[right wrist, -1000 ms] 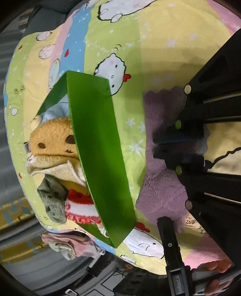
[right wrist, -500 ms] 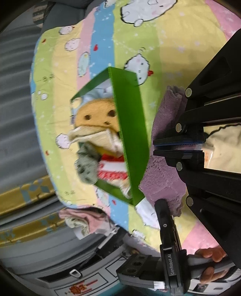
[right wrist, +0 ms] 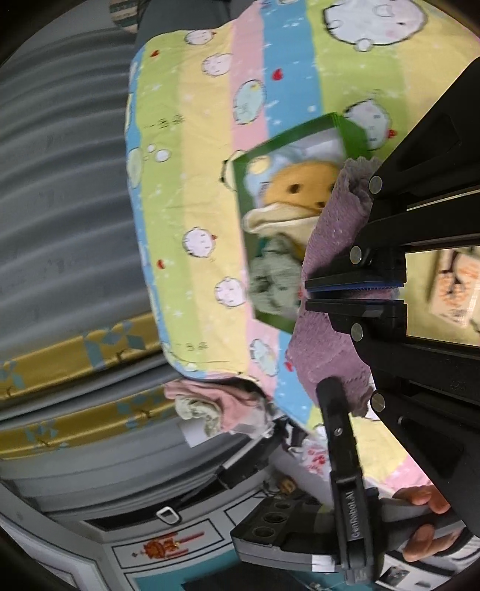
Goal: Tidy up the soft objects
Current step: 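Lay the purple towel over the box contents and open the right gripper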
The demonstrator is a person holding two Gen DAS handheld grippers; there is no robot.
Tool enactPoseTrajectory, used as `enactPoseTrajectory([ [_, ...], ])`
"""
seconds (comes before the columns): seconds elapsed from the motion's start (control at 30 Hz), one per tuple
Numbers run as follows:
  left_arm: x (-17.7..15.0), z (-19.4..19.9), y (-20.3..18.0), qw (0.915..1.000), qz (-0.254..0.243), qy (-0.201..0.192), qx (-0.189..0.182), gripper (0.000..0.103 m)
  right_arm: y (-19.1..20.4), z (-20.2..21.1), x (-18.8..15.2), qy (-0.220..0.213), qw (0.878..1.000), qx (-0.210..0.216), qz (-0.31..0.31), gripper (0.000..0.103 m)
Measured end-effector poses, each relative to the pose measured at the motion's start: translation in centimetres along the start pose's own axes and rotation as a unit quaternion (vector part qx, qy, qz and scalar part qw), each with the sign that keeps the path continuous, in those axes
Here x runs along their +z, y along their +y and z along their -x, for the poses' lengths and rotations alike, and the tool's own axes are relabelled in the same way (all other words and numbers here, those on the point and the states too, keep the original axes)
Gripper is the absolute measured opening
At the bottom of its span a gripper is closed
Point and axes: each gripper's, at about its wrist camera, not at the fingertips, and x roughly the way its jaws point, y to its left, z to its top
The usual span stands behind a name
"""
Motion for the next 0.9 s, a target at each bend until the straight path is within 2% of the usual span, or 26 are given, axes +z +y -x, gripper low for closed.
enactPoseTrajectory([
  [0.2, 4.5, -2.8, -0.7, 0.9999, -0.012, -0.005, 0.009, 0.02, -1.2, -2.5, 3.7, -0.017, 1.0, -0.01, 0.004, 0.005],
  [0.37, 7.2, -6.7, -0.6, 0.9995, -0.012, 0.005, 0.03, 0.02, -3.5, -6.2, 5.3, -0.003, 1.0, -0.026, -0.005, 0.005],
  [0.63, 7.5, -12.7, 2.1, 0.9942, 0.006, 0.043, 0.099, 0.023, -6.2, -12.4, 3.9, 0.058, 0.997, -0.042, -0.023, 0.005],
  [0.8, 6.9, -14.1, 3.3, 0.9905, 0.009, 0.054, 0.127, 0.025, -6.5, -14.3, 3.2, 0.082, 0.995, -0.044, -0.021, 0.005],
  [0.9, 6.6, -14.7, 3.3, 0.9874, 0.001, 0.065, 0.144, 0.03, -6.7, -15.8, 2.8, 0.111, 0.993, -0.046, -0.02, 0.005],
])
